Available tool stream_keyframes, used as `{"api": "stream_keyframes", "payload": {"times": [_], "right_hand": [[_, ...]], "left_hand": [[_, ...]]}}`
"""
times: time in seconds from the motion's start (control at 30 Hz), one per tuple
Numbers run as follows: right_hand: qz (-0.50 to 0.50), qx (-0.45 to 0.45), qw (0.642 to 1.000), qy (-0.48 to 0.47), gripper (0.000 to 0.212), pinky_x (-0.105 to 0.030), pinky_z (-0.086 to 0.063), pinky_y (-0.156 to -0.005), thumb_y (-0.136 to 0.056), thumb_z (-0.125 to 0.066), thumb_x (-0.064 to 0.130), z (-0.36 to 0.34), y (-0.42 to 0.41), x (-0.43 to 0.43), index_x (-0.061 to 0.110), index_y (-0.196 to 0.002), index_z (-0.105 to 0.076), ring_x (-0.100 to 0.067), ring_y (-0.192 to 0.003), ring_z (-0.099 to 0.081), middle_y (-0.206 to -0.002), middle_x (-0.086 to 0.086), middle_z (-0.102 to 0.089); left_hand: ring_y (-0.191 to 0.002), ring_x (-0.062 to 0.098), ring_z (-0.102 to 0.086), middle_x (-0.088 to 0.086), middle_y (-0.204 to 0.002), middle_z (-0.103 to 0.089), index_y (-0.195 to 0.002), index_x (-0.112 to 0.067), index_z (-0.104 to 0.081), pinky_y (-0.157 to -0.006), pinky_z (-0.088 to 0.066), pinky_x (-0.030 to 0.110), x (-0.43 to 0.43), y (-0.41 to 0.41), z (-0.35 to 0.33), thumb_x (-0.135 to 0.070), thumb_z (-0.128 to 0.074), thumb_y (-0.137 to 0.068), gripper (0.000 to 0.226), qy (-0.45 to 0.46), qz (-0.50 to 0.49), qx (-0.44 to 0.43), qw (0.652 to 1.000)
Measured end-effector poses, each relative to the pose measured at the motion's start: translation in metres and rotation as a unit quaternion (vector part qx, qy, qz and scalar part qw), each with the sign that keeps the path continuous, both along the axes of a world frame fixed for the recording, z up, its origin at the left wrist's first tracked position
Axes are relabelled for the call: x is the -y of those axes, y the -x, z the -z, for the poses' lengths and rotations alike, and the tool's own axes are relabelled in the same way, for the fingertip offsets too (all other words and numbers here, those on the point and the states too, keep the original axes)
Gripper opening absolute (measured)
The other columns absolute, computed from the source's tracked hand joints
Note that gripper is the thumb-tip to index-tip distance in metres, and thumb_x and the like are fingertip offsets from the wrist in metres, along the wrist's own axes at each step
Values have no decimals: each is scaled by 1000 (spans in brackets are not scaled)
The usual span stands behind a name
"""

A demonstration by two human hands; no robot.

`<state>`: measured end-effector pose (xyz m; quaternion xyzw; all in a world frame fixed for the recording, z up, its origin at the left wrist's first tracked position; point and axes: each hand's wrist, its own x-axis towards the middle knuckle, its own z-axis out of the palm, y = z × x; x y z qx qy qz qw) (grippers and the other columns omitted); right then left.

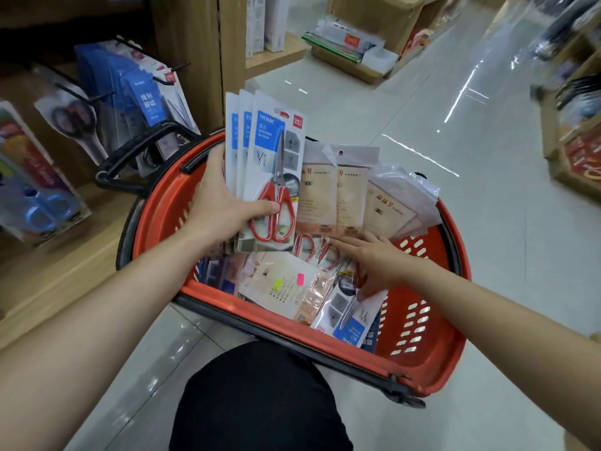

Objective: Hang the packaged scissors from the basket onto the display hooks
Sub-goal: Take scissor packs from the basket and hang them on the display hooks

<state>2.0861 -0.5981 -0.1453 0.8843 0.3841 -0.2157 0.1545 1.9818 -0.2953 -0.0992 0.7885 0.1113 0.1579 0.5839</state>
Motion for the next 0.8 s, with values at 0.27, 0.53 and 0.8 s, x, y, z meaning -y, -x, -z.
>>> {"api": "stream_keyframes", "payload": {"times": [0.27, 0.53, 0.8], "right_hand": [[18, 16, 999, -44, 96, -37, -36, -108, -60, -92, 57, -14, -5, 1, 29, -142, -54, -26, -132, -45, -141, -2, -53], [-73, 52, 993, 77, 44, -43, -24, -96, -74, -79, 61, -38, 8, 24, 35, -108, -71, -16, -123, -44, -119, 13, -55], [-19, -9, 1000, 7, 113, -44, -24, -121, -70, -87, 56, -19, 4, -17, 33, -161, -25, -24, -152, -25, -166, 7, -32]], "left_hand": [[-130, 10, -53, -12, -141, -55, -150, -28, -37, -110, -48, 46, 1, 3, 3, -28, -100, -60, 110, -14, -7, -2, 1000], [-127, 7, -54, -16, -137, -56, -150, -28, -39, -108, -50, 44, 5, 6, 1, -29, -101, -59, 110, -34, 9, -6, 999], [-124, 6, -53, -14, -137, -54, -152, -28, -36, -96, -49, 28, 10, 9, -1, -23, -98, -64, 108, -44, 40, -17, 998]]}}
